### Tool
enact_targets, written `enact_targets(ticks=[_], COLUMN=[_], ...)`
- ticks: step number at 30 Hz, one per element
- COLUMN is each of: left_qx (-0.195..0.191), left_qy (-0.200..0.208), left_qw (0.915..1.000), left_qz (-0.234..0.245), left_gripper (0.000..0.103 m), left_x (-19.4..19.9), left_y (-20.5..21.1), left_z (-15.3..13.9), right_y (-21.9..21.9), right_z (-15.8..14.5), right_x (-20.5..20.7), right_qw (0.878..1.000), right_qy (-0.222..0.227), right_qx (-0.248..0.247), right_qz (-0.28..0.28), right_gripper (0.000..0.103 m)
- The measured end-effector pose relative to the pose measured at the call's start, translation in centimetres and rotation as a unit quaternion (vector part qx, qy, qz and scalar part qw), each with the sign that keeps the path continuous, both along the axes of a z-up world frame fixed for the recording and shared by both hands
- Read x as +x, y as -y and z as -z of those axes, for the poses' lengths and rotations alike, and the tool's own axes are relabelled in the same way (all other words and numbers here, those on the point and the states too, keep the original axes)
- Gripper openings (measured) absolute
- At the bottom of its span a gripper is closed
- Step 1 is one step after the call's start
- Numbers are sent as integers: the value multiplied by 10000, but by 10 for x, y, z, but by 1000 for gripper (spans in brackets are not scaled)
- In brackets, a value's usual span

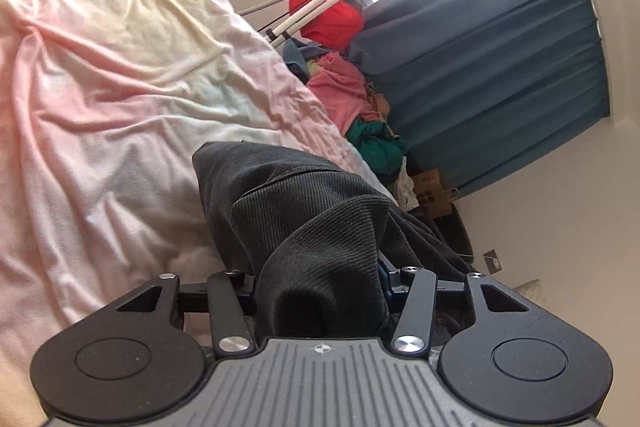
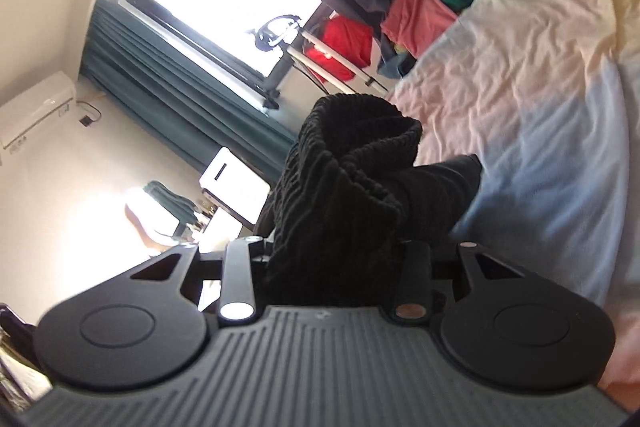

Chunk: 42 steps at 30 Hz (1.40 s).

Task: Fold clothes

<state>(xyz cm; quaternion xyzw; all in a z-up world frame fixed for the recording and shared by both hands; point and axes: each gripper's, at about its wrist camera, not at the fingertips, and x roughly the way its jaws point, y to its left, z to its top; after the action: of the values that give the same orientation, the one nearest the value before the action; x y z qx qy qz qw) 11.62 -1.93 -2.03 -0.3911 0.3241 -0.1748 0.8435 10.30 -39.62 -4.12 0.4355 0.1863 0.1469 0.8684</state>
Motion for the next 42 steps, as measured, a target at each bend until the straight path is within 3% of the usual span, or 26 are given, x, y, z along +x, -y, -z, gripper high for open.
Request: enact_targets(ticks=[6, 10, 15, 21, 26, 31, 33, 38, 42], left_qx=[170, 192, 397, 905, 1474, 1984, 2063, 2368, 2724], left_qy=[474, 679, 577, 335, 607, 392, 317, 344, 555], left_qw=[9981, 9953, 9924, 9845, 9642, 9476, 9468, 9422, 9337], left_qz=[342, 658, 1013, 1463, 2122, 2473, 2450, 2344, 2255], left_gripper=[50, 50, 49, 48, 50, 51, 53, 57, 57], left_x=[52, 106, 175, 223, 215, 190, 183, 162, 133], left_y=[86, 162, 269, 355, 365, 348, 341, 333, 326], left_z=[-52, -62, -38, 21, 51, 85, 92, 70, 30], right_y=[71, 129, 198, 259, 273, 251, 241, 237, 230], right_z=[-38, -46, -35, 18, 79, 122, 134, 121, 87], right_x=[-2, 5, 30, 59, 44, 16, 10, -1, -20], right_qw=[9966, 9919, 9858, 9798, 9798, 9768, 9746, 9686, 9583], right_qy=[509, 647, 377, -251, -620, -1244, -1459, -1824, -2165], right_qx=[175, 107, -429, -596, -101, -10, -42, -68, -611], right_qz=[632, 1089, 1582, 1894, 1899, 1745, 1699, 1688, 1761], right_gripper=[42, 42, 42, 42, 42, 47, 52, 59, 60])
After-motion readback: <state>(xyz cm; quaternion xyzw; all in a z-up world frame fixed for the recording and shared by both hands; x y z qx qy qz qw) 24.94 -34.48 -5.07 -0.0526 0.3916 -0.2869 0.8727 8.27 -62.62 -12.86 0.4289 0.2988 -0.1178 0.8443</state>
